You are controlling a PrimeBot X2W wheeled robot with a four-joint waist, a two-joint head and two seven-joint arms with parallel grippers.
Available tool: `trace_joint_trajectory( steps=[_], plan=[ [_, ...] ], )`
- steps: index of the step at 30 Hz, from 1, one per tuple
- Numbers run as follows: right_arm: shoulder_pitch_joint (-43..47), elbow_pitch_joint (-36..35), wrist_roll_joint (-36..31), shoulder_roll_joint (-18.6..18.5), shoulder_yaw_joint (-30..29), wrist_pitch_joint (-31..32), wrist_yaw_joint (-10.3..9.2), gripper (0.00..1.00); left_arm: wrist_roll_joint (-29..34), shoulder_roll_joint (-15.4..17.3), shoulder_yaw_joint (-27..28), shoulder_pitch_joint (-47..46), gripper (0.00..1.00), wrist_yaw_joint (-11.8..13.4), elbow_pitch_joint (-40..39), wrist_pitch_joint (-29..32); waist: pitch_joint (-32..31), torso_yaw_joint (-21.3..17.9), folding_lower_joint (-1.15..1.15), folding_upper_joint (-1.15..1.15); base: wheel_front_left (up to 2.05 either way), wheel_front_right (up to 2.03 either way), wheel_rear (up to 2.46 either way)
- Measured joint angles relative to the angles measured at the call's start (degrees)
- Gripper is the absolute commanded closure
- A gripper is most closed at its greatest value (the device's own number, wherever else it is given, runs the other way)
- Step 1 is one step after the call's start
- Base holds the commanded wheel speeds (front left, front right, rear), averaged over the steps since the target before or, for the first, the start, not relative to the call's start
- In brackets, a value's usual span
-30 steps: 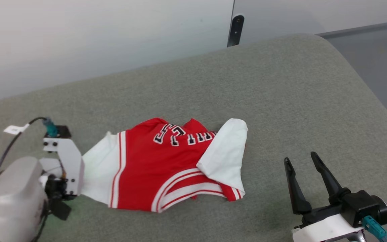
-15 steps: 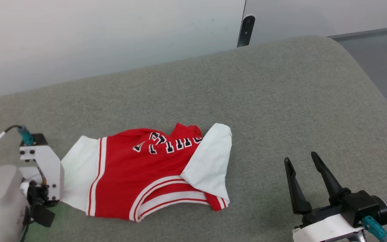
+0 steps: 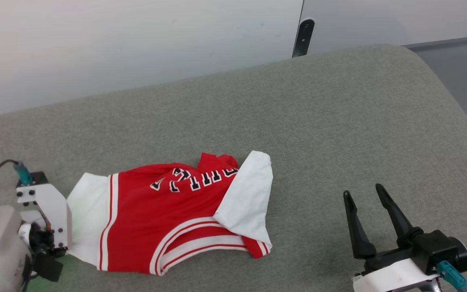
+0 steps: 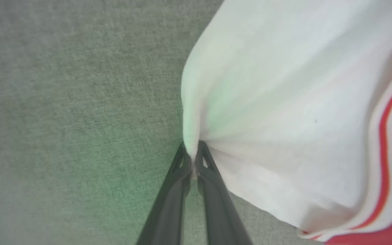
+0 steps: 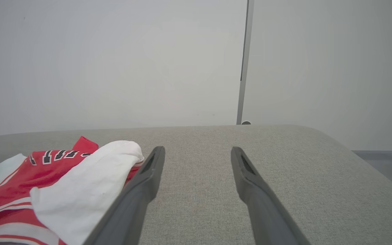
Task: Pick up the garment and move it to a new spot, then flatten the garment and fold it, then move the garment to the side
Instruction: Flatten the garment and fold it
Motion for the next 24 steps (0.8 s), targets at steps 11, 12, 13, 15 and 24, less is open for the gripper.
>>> trace_joint_trajectory(
  steps=[11, 12, 13, 15, 24],
  plan=[
    [0.0, 0.1, 0.0, 0.0, 0.0, 0.0, 0.0, 0.0, -0.9, 1.4, 0.7, 1.2, 0.85, 2.3, -4.6, 0.7, 0.5, 0.6, 0.0, 0.0, 0.0, 0.0, 0.0],
    [0.0, 0.2, 0.0, 0.0, 0.0, 0.0, 0.0, 0.0, -0.9, 1.5, 0.8, 1.4, 0.84, 2.6, -5.1, 0.7, 0.5, 0.6, 0.0, 0.0, 0.0, 0.0, 0.0],
    [0.0, 0.2, 0.0, 0.0, 0.0, 0.0, 0.0, 0.0, -1.1, 1.7, 0.9, 1.6, 0.82, 2.8, -5.6, 0.8, 0.5, 0.7, 0.0, 0.0, 0.0, 0.0, 0.0],
    [0.0, 0.3, 0.0, 0.0, 0.0, 0.0, 0.0, 0.0, -1.4, 2.1, 1.1, 1.9, 0.78, 3.4, -6.5, 1.2, 0.4, 0.8, 0.0, 0.0, 0.0, 0.0, 0.0],
    [0.3, 0.7, -0.2, 0.0, -0.1, 0.0, 0.0, 0.0, -1.8, 3.6, 1.6, 4.4, 0.0, 6.3, -11.0, 1.7, -1.0, 1.6, 0.0, 0.0, 0.0, 0.0, 0.0]
  ],
)
